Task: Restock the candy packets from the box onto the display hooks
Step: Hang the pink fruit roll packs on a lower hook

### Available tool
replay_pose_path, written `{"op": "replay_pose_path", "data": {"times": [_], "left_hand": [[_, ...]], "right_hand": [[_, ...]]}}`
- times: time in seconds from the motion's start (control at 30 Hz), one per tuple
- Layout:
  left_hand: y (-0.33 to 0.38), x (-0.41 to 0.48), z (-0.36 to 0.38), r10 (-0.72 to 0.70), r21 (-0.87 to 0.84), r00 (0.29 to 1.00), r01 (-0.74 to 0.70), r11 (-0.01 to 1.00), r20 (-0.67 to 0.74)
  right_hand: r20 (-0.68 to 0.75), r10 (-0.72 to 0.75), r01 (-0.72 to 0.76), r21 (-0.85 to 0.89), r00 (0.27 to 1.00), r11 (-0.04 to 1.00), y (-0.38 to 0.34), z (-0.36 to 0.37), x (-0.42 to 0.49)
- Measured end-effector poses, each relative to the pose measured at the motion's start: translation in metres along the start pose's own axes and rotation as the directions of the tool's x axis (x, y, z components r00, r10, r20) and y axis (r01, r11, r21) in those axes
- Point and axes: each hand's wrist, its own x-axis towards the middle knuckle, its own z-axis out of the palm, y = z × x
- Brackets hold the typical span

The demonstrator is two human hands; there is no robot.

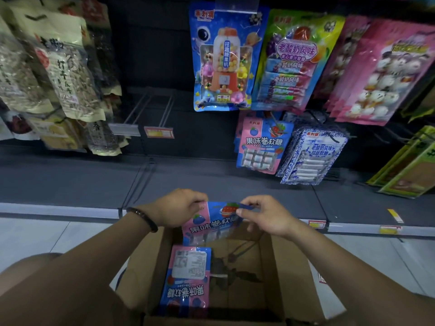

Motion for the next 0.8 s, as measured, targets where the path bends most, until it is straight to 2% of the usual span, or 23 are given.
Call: {"op": "replay_pose_path", "data": {"times": [0.07,0.23,0.4,0.53,0.7,0.8], "left_hand": [[0.006,0.004,-0.002,-0.029,-0.075,0.998,0.025,0.997,-0.063],[0.015,0.020,-0.001,-0.117,-0.275,0.977,0.065,0.959,-0.180],[0.021,0.049,-0.012,-0.100,-0.332,0.980,0.038,0.942,-0.172],[0.031,0.083,-0.023,-0.077,-0.291,0.973,0.011,0.957,-0.217],[0.050,0.135,-0.028,-0.112,-0.375,0.955,0.000,0.927,-0.276],[0.060,0.169,-0.026,-0.115,-0.402,0.943,-0.022,0.915,-0.312]], "right_hand": [[-0.023,-0.012,0.011,-0.009,1.000,1.000,0.000,-0.008,0.004],[0.009,0.011,-0.012,0.104,1.000,0.995,0.003,-0.032,0.013],[0.027,0.056,-0.059,0.155,0.998,0.986,0.006,-0.063,0.023],[0.040,-0.056,0.055,0.030,0.998,0.998,0.001,-0.097,0.039],[-0.144,-0.137,0.147,0.056,0.980,0.988,0.005,-0.140,0.063],[-0.271,-0.137,0.163,0.075,0.953,0.984,0.016,-0.155,0.074]]}}
